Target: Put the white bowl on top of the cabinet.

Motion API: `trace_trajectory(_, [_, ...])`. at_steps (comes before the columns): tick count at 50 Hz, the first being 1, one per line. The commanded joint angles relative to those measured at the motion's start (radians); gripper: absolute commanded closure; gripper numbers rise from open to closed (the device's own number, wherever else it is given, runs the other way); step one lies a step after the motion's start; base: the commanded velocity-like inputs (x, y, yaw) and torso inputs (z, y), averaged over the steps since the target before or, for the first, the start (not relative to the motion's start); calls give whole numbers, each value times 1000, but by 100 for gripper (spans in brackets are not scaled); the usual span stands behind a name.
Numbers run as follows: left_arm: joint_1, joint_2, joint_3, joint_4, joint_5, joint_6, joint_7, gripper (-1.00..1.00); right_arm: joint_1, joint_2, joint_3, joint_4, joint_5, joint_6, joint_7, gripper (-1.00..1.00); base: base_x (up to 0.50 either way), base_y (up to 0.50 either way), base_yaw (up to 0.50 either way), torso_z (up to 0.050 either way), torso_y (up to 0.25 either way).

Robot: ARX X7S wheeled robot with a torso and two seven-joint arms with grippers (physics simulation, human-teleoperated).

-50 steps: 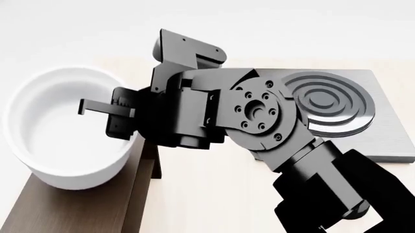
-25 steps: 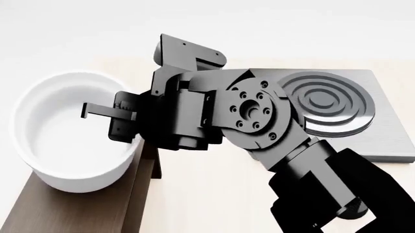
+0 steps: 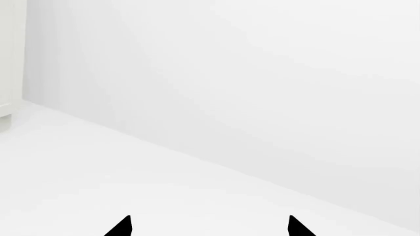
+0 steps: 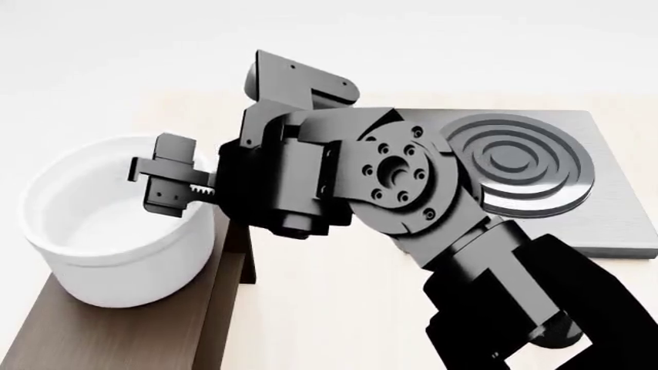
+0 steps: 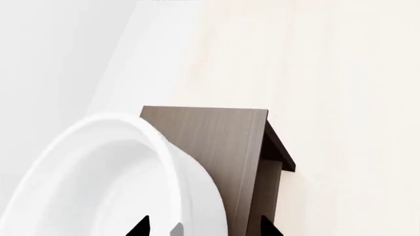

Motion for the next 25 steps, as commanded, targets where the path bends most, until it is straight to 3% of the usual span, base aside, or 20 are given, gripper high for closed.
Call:
trace_trajectory(1, [-2, -1, 0, -1, 0, 0, 0, -100, 4, 0, 0, 2, 1, -1, -1, -100, 0, 0, 0, 0, 0])
trace_trajectory(25, [-1, 0, 2, 0, 0, 0, 1, -100, 6, 42, 24, -101, 28, -23, 71, -100, 0, 0, 0, 0, 0])
